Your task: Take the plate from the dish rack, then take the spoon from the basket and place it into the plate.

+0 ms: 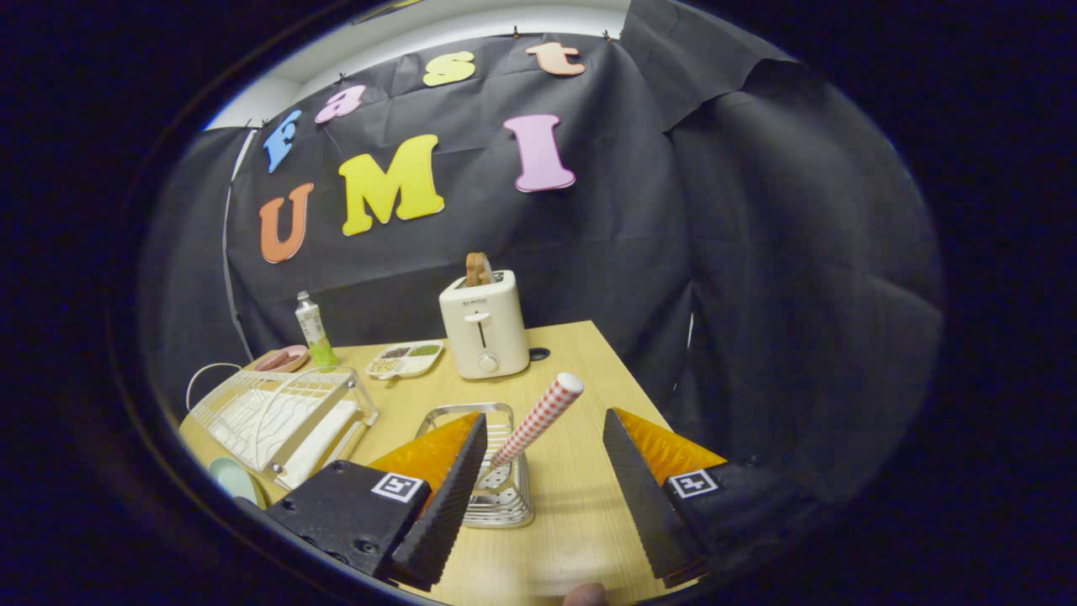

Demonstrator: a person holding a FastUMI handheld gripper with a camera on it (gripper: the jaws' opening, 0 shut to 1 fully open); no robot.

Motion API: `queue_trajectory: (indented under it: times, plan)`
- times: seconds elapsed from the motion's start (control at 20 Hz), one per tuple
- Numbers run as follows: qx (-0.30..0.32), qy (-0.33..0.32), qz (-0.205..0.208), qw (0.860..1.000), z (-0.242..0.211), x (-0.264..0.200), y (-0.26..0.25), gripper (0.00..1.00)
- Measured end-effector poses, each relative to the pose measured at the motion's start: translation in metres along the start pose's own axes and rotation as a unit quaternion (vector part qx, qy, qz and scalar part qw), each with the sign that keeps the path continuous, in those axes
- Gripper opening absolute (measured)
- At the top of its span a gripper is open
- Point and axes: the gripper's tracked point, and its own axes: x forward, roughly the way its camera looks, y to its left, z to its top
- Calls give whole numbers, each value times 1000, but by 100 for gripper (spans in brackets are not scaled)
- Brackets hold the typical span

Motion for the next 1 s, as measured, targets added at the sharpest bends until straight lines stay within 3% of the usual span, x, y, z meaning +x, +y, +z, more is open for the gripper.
queue_trajectory:
  times: [0.25, 0.6, 0.8, 1.0]
  plan:
    - [14, 15, 24, 999, 0, 14, 14, 81]
    - [50, 7, 40, 998, 10, 1, 34, 30]
    - [71, 15, 51, 996, 10, -9, 50, 18]
    - [72, -3, 25, 997, 28, -19, 54, 10]
